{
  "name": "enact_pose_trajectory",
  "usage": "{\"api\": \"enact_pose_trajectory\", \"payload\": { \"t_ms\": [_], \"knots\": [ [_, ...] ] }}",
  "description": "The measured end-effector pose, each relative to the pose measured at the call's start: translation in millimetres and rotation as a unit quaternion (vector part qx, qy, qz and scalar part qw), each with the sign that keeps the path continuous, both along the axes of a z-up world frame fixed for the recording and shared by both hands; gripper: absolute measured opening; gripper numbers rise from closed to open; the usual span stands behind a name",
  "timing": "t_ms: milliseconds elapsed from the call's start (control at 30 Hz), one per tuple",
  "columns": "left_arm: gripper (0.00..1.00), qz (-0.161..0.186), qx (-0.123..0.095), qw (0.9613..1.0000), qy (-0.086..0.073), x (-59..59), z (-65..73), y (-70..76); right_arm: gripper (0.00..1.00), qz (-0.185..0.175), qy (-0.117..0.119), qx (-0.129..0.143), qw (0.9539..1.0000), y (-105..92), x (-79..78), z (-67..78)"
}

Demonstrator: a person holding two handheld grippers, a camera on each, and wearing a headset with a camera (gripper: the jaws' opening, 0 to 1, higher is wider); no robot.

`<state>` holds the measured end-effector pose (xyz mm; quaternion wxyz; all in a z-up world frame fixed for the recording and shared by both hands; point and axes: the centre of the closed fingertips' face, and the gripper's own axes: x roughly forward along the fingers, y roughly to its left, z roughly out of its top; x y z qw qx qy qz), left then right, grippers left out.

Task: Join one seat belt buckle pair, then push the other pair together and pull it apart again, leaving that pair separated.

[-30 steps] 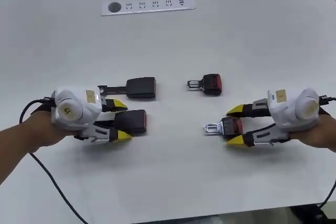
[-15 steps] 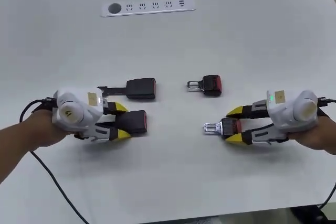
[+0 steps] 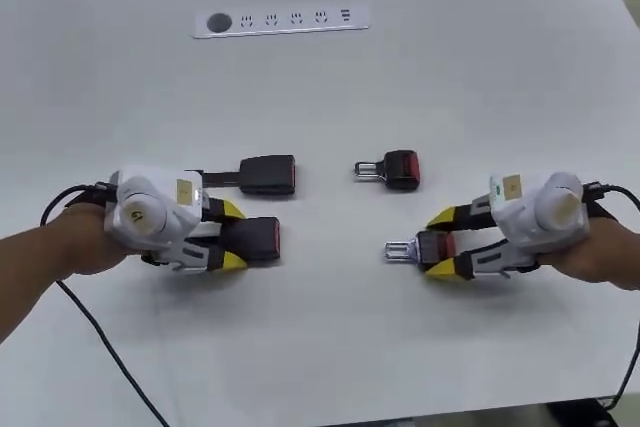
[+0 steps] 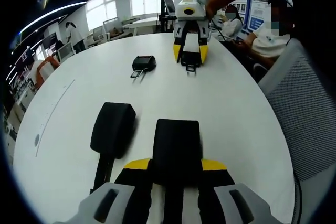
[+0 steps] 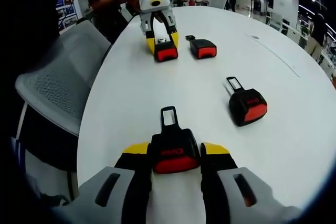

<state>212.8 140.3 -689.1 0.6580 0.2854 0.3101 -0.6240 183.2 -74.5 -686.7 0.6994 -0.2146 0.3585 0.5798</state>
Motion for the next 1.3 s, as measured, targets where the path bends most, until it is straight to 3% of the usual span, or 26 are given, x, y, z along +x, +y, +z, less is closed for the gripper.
{"api": "enact_pose_trajectory", "payload": {
  "t_ms": [567,867,1300],
  "knots": [
    [0.34,-0.016,0.010,0.9998,0.002,0.6,-1.7,-1.7,0.34,0.018,0.008,-0.030,0.9993,8.2,16.9,-4.8],
    [0.34,-0.013,0.012,0.9998,0.004,-0.1,-1.5,-2.6,0.34,0.031,0.012,-0.052,0.9981,9.7,15.2,-6.2],
    [0.34,-0.010,0.015,0.9998,0.006,-0.1,-1.4,-2.4,0.34,0.025,0.014,-0.063,0.9976,18.8,17.9,-4.1]
  ]
}}
